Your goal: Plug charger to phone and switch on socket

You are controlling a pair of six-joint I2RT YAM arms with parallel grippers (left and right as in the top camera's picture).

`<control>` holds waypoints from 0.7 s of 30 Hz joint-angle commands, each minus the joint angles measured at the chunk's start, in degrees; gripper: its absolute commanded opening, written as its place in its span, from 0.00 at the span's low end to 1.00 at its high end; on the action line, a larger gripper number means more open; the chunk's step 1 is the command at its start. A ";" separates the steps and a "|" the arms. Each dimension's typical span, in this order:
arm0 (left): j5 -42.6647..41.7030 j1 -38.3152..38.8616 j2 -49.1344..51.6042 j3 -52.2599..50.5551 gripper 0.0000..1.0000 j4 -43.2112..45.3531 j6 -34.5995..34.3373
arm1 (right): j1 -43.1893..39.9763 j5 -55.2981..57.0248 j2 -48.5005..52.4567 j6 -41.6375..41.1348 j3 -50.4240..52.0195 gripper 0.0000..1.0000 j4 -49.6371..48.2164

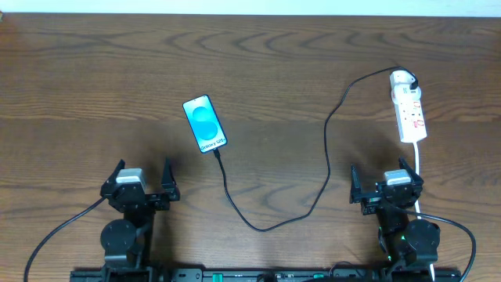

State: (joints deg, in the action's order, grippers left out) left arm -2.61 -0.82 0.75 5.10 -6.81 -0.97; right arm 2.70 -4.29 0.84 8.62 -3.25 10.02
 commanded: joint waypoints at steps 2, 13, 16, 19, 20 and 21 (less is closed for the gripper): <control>0.74 -0.13 -0.66 -3.74 0.98 3.06 1.38 | -0.42 -0.35 -0.42 0.02 0.26 0.99 0.02; 0.72 -0.13 -0.63 -4.87 0.98 2.89 1.38 | -0.42 -0.35 -0.42 0.02 0.26 0.99 0.02; 0.72 -0.13 -0.52 -4.87 0.98 2.91 1.38 | -0.42 -0.35 -0.42 0.02 0.26 0.99 0.02; 0.72 -0.13 -0.52 -4.87 0.98 2.89 1.36 | -0.42 -0.35 -0.42 0.02 0.26 0.99 0.02; 0.72 -0.13 -0.52 -4.87 0.98 2.89 1.36 | -0.42 -0.37 -0.42 0.02 0.26 0.99 0.02; 0.72 -0.13 -0.52 -4.87 0.98 2.89 1.38 | -0.42 -0.37 -0.42 0.02 0.26 0.99 0.02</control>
State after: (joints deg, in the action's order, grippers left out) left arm -2.63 -0.82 0.60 1.89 -2.98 -0.14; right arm 2.70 -4.32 0.84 8.62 -3.25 10.02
